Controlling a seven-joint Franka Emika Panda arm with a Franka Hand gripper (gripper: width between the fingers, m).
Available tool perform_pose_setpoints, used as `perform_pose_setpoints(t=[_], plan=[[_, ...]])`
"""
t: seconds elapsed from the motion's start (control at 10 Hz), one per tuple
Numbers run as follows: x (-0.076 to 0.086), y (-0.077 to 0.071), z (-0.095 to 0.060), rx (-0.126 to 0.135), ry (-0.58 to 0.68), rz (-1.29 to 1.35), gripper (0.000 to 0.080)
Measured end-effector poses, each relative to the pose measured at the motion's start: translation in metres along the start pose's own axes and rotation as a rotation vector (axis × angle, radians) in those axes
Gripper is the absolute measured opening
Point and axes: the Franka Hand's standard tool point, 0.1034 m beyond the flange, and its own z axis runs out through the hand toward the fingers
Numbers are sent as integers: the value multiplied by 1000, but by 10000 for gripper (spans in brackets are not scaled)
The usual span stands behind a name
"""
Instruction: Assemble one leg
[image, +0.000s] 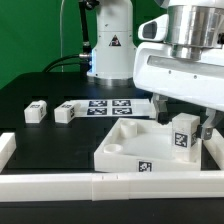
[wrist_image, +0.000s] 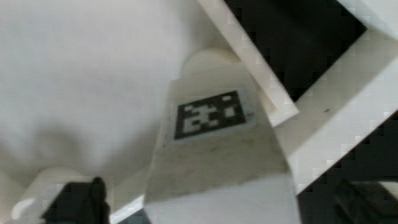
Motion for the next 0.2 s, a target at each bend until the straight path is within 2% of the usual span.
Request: perform_pose_setpoints(t=[0.2], plan=[[0,0,0,0,0,0,649]])
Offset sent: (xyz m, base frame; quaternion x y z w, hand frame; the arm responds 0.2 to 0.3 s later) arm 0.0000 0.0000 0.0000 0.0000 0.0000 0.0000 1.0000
